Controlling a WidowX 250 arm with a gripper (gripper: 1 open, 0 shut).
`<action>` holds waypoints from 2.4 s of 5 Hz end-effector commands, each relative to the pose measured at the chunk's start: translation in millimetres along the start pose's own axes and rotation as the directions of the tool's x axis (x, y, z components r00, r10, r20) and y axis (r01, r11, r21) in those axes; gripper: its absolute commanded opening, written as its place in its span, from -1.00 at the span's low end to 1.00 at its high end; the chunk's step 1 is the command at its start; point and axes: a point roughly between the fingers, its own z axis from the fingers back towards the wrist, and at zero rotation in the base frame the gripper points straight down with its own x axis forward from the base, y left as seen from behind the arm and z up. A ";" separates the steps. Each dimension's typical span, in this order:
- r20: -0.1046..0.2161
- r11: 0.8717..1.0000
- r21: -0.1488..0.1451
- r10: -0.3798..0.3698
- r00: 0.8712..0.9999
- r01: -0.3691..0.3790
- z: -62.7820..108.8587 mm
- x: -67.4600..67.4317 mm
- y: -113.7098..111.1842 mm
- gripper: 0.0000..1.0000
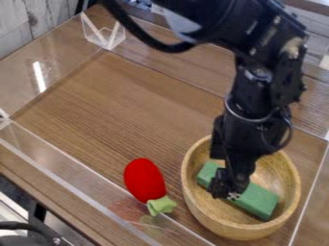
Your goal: Remove the green block from the brown bowl and put it on the table
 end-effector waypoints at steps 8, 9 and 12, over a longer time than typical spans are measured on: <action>0.066 0.993 0.103 0.044 0.997 -0.050 16.3 -12.1 27.9 1.00; 0.079 0.996 0.087 0.016 0.997 -0.023 10.2 -12.8 40.3 1.00; 0.079 0.991 0.075 0.107 0.991 -0.113 -1.7 -18.4 42.2 -1.00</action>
